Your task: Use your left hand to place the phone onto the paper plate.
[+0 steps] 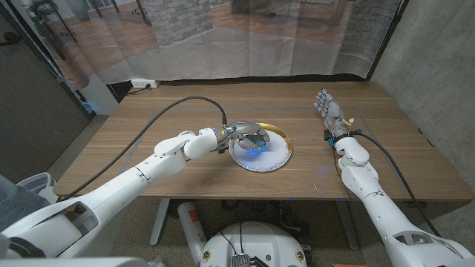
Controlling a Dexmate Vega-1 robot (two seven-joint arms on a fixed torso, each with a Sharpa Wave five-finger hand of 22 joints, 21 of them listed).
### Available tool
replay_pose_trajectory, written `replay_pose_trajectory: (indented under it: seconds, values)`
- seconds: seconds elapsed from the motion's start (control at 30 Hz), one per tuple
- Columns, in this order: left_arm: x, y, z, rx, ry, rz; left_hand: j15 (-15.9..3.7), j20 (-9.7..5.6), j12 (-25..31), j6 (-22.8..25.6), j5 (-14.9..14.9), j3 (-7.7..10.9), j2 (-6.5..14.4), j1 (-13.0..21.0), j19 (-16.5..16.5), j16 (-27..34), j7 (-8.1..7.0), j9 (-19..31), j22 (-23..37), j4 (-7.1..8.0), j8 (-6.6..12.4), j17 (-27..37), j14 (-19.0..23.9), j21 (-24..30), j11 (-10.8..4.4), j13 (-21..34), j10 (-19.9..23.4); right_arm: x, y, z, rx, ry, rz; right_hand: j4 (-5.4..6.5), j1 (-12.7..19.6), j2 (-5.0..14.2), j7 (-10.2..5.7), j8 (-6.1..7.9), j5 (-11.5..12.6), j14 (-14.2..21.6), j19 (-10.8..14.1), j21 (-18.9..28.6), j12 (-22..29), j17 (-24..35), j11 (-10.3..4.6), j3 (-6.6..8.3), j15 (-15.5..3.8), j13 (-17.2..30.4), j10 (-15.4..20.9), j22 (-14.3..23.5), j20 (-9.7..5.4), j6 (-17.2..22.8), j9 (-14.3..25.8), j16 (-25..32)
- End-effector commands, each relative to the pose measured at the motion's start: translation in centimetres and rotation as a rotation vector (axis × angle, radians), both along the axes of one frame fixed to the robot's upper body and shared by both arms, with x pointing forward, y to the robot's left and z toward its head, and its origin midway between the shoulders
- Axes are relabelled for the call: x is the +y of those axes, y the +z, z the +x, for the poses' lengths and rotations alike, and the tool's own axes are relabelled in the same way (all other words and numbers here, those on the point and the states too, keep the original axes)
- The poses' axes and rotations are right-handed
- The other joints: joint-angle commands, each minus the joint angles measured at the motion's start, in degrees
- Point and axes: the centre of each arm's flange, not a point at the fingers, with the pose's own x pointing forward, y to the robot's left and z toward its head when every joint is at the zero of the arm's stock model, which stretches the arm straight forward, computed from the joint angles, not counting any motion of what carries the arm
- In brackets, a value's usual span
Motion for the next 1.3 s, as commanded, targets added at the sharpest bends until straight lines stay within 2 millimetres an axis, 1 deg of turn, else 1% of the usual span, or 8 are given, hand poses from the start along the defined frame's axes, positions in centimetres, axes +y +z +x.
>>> replay_pose_trajectory:
  seconds: [0.03,0.1,0.63,0.83,0.93,1.13,1.23,1.3]
  values:
    - [0.13,-0.39,0.34,0.014,-0.001,-0.016,-10.86,-4.07,-0.27,-0.09,0.35,0.12,3.83,3.22,3.75,-0.17,-0.11,-0.07,0.05,0.3,0.2,0.16,4.06,0.32,0.0,0.2,0.07,0.32,-0.21,0.14,0.008,0.004,0.0,-0.09,0.52,0.25,-0.23,0.37,-0.1,0.37,0.49,-0.08,0.32,0.24,-0.02,-0.08,-0.08,0.13,0.43,0.27,-0.89,0.39,0.27,0.05]
    - [0.17,-0.42,0.32,0.008,-0.001,-0.018,-10.9,-4.03,-0.34,-0.07,0.34,0.1,3.83,3.16,3.7,-0.15,-0.16,-0.08,0.04,0.33,0.2,0.15,4.18,0.34,0.16,0.23,0.01,0.38,-0.18,0.17,0.006,0.002,0.001,-0.09,0.52,0.25,-0.21,0.36,-0.1,0.39,0.48,-0.08,0.31,0.24,-0.07,-0.08,-0.09,0.13,0.41,0.27,-0.88,0.38,0.27,0.05]
    - [0.5,-0.82,0.72,0.02,0.008,-0.025,-10.8,-3.64,-0.87,-0.37,0.32,0.02,3.88,2.88,1.95,-0.93,-0.41,-0.23,0.02,0.35,0.03,-0.02,3.05,0.16,0.02,0.53,-0.1,0.58,-0.34,0.43,0.012,0.009,-0.004,-0.09,0.57,0.27,-0.18,0.37,-0.1,0.39,0.48,-0.09,0.28,0.24,-0.19,-0.12,-0.12,0.13,0.37,0.27,-0.86,0.44,0.27,0.04]
    - [0.5,-0.9,0.93,0.02,0.013,-0.023,-10.56,-3.06,-1.28,-0.59,0.31,-0.1,3.8,2.59,-0.06,-1.9,-0.45,-0.34,-0.01,0.39,-0.1,-0.37,1.38,-0.34,-0.03,0.66,-0.2,0.67,-0.4,0.58,0.014,0.009,-0.002,-0.09,0.58,0.28,-0.21,0.37,-0.11,0.41,0.5,-0.08,0.29,0.24,-0.05,-0.13,-0.12,0.13,0.4,0.27,-0.89,0.45,0.27,0.05]
    - [0.44,-0.86,0.95,0.023,0.012,-0.025,-10.33,-2.85,-1.44,-0.51,0.32,-0.12,3.8,2.52,-0.55,-2.22,-0.53,-0.39,-0.03,0.38,-0.09,-0.48,0.79,-0.44,-0.01,0.71,-0.24,0.79,-0.42,0.73,0.016,0.011,-0.001,-0.09,0.59,0.29,-0.1,0.38,-0.11,0.41,0.5,-0.09,0.29,0.24,-0.07,-0.13,-0.14,0.13,0.4,0.27,-0.89,0.5,0.27,0.05]
    - [0.4,-1.01,1.17,0.027,0.021,-0.016,-10.28,-2.41,-1.71,-0.83,0.32,-0.19,3.88,2.31,-2.16,-2.6,-0.58,-0.48,-0.06,0.46,-0.26,-0.64,0.15,-0.93,-0.02,0.8,-0.28,0.84,-0.46,0.97,0.018,0.015,-0.002,-0.1,0.61,0.29,-0.29,0.38,-0.11,0.42,0.49,-0.09,0.28,0.24,-0.11,-0.15,-0.13,0.13,0.41,0.27,-0.89,0.52,0.27,0.05]
    - [0.44,-0.96,1.25,0.036,0.031,-0.012,-10.16,-1.81,-2.08,-0.99,0.3,-0.31,3.77,2.01,-3.8,-3.04,-0.59,-0.57,-0.08,0.53,-0.38,-0.89,-0.6,-1.47,-0.01,0.8,-0.54,0.79,-0.44,1.02,0.017,0.013,-0.002,-0.1,0.62,0.29,-0.29,0.37,-0.11,0.43,0.49,-0.09,0.28,0.24,-0.08,-0.15,-0.13,0.13,0.41,0.27,-0.88,0.52,0.27,0.05]
    - [0.49,-1.05,1.17,0.016,0.037,-0.014,-9.99,-0.88,-2.34,-0.93,0.27,-0.4,3.68,1.75,-5.58,-3.37,-0.66,-0.64,-0.12,0.6,-0.39,-1.15,-1.08,-2.12,-0.12,0.68,-0.52,0.79,-0.45,1.11,0.018,0.013,-0.005,-0.11,0.62,0.29,-0.32,0.37,-0.11,0.43,0.47,-0.1,0.28,0.24,-0.1,-0.16,-0.12,0.13,0.41,0.27,-0.89,0.5,0.27,0.05]
